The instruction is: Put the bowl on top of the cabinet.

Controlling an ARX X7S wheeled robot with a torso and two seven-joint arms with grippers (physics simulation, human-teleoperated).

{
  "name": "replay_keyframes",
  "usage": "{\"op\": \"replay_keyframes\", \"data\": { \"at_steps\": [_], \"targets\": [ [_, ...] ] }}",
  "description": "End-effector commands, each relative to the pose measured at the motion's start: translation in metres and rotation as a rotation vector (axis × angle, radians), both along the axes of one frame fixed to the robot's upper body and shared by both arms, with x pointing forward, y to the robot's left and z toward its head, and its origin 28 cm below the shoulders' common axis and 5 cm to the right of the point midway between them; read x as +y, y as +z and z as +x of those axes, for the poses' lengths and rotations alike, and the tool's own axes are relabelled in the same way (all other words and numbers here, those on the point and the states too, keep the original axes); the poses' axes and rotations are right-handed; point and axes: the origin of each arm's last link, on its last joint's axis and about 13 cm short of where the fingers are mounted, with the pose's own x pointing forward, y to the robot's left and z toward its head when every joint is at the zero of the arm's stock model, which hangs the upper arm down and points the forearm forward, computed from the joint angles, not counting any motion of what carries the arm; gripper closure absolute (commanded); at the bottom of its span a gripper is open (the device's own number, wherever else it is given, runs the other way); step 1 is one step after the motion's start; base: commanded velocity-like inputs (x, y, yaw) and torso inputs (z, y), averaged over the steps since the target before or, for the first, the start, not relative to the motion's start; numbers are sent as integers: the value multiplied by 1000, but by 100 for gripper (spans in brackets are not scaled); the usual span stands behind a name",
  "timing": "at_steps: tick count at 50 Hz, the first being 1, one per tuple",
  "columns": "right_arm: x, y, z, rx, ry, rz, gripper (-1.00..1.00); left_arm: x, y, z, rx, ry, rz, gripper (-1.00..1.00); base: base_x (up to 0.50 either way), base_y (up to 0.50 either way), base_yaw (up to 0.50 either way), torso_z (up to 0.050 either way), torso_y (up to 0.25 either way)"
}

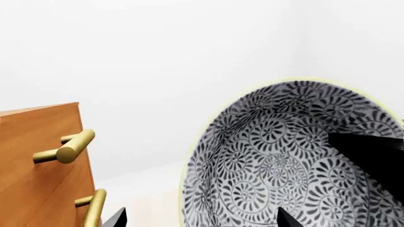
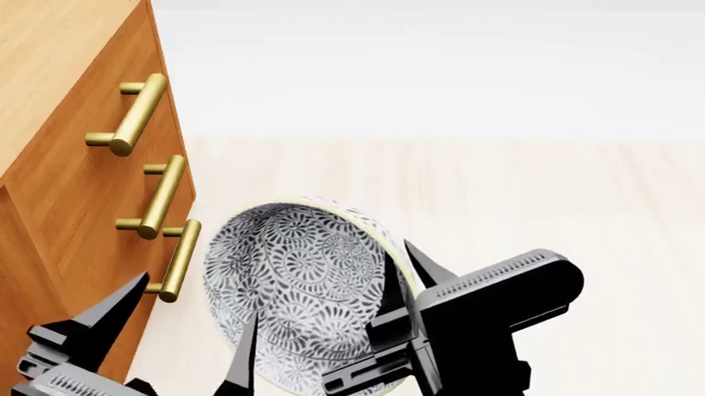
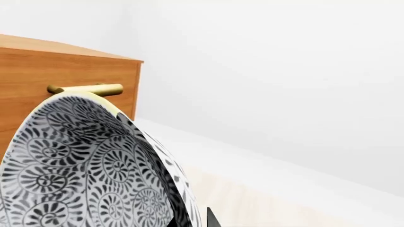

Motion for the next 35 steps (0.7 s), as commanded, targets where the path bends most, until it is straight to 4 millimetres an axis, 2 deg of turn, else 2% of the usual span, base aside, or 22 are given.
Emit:
{"op": "replay_keyframes", "data": {
  "at_steps": [1, 20, 35],
  "targets": [
    [-1, 4, -1, -29, 1, -10, 100, 1, -5, 16, 33, 31, 4, -100, 0, 0, 0, 0, 10],
    [-1, 2, -1, -27, -7, -24, 100, 7, -7, 41, 112, -10, -46, -100, 0, 0, 0, 0, 0],
    [-3, 0, -1, -24, -11, -24, 100, 5, -20, 55, 167, -43, -51, -100, 0, 0, 0, 0, 1]
  ]
}}
